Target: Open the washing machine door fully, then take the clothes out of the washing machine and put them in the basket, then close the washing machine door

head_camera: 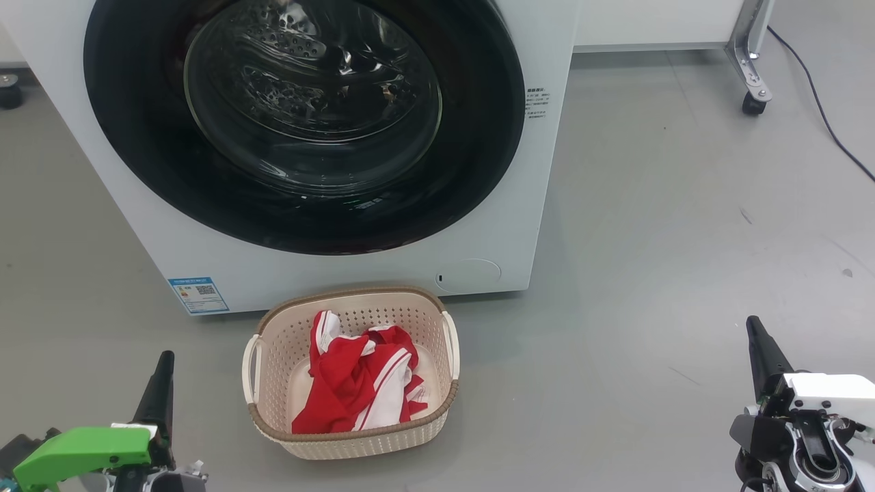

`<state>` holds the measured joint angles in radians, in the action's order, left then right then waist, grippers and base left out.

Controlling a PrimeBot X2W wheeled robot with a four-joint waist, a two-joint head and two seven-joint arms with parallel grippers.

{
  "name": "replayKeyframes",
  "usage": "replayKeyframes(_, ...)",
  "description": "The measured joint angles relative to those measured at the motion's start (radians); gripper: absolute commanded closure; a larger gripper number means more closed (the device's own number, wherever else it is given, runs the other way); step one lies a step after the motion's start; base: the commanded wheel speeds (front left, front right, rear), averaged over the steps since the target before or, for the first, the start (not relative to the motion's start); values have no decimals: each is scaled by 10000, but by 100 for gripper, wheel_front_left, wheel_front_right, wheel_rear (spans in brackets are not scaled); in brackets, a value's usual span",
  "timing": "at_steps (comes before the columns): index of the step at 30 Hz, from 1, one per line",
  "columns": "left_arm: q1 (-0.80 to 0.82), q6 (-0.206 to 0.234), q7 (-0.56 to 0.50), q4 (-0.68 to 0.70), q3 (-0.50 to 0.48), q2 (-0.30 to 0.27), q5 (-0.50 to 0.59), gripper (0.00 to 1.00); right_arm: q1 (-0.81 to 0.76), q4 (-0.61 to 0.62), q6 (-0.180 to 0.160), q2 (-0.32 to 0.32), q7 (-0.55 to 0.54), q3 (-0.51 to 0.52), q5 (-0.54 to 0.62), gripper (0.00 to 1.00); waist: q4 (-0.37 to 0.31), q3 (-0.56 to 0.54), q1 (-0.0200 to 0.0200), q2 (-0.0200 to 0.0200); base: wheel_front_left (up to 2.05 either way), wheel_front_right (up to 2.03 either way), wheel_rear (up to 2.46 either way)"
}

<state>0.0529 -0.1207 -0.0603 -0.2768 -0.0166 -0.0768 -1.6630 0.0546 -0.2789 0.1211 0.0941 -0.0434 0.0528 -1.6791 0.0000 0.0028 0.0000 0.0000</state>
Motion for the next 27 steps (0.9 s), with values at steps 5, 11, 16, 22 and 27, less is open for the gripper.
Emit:
replayKeyframes(5, 0, 0, 0, 4, -6, 0, 0, 100, 0, 4, 0, -2, -2, 8, 0, 100, 0, 0, 0, 0, 0, 0, 0)
replayKeyframes(11, 0, 0, -2, 8, -13, 2, 0, 100, 0, 6, 0, -8, -12, 17, 0, 100, 0, 1, 0, 0, 0, 0, 0)
replayKeyframes(16, 0, -2, -2, 12, -21, 4, 0, 100, 0, 10, 0, -12, -12, 23, 2, 100, 0, 1, 0, 0, 0, 0, 0)
replayKeyframes(22, 0, -2, -2, 15, -25, 4, 0, 100, 0, 13, 0, -15, -13, 31, 4, 100, 0, 1, 0, 0, 0, 0, 0)
replayKeyframes(27, 0, -2, -2, 21, -29, 4, 0, 100, 0, 17, 0, -15, -13, 36, 8, 100, 0, 1, 0, 0, 0, 0, 0)
